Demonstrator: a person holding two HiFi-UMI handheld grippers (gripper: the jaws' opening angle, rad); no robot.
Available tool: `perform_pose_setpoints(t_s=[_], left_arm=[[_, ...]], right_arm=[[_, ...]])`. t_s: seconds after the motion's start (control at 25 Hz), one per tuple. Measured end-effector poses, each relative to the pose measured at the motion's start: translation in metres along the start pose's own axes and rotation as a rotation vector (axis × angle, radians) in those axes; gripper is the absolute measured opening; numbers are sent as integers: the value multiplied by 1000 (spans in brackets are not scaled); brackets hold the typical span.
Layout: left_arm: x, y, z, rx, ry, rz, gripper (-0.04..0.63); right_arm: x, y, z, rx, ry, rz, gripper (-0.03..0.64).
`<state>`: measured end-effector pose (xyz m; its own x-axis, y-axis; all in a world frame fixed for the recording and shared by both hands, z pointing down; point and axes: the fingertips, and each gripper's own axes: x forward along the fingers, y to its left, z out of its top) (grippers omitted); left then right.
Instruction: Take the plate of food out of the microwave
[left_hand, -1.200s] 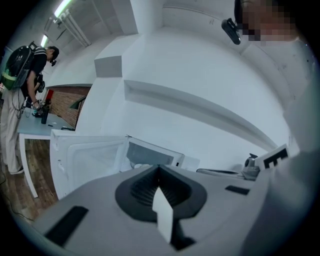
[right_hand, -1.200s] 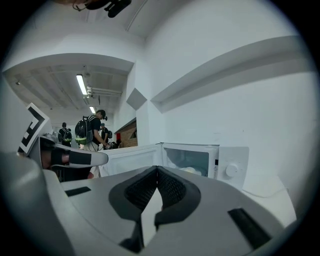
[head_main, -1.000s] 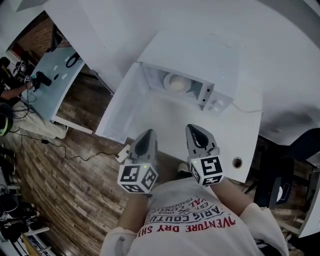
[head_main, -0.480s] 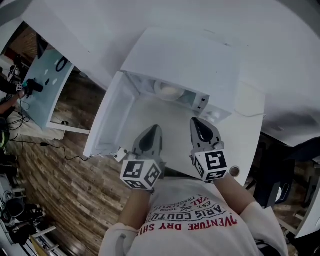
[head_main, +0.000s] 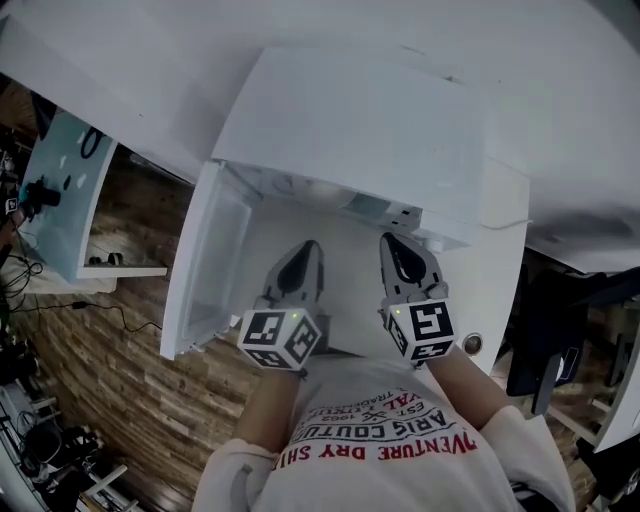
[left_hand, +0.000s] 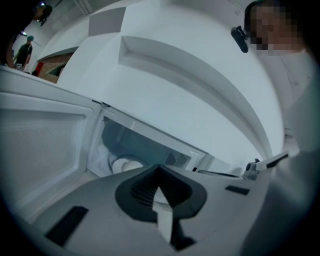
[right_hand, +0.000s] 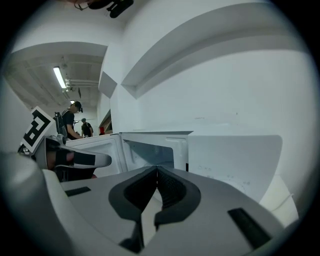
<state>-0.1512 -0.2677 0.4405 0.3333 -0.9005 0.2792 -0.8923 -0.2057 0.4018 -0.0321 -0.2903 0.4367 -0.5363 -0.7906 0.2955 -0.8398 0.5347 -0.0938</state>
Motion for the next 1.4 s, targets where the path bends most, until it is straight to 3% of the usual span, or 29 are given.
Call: perform_pose_setpoints(t_s=[0.44, 0.56, 0.72, 0.8, 1.12, 1.28, 1.4], left_arm=[[53, 59, -21, -70, 71, -47, 9], [65, 77, -34, -180, 91, -45, 17], [85, 87, -46, -398, 75, -83, 160], [95, 89, -52, -490, 87, -100, 197], [117, 99, -65, -586, 133, -93, 199], [124, 96, -66, -684, 127, -114, 198], [126, 99, -70, -736, 143, -91, 133]], right_arm=[[50, 7, -16, 9, 63, -41, 11], [59, 9, -18, 16, 73, -45, 11], [66, 8, -23, 14, 89, -50, 12], [68, 6, -25, 20, 93, -51, 11], [70, 0, -34, 13, 121, -75, 11], [68, -1, -37, 9, 124, -83, 12], [65, 0, -40, -2, 130, -93, 11]])
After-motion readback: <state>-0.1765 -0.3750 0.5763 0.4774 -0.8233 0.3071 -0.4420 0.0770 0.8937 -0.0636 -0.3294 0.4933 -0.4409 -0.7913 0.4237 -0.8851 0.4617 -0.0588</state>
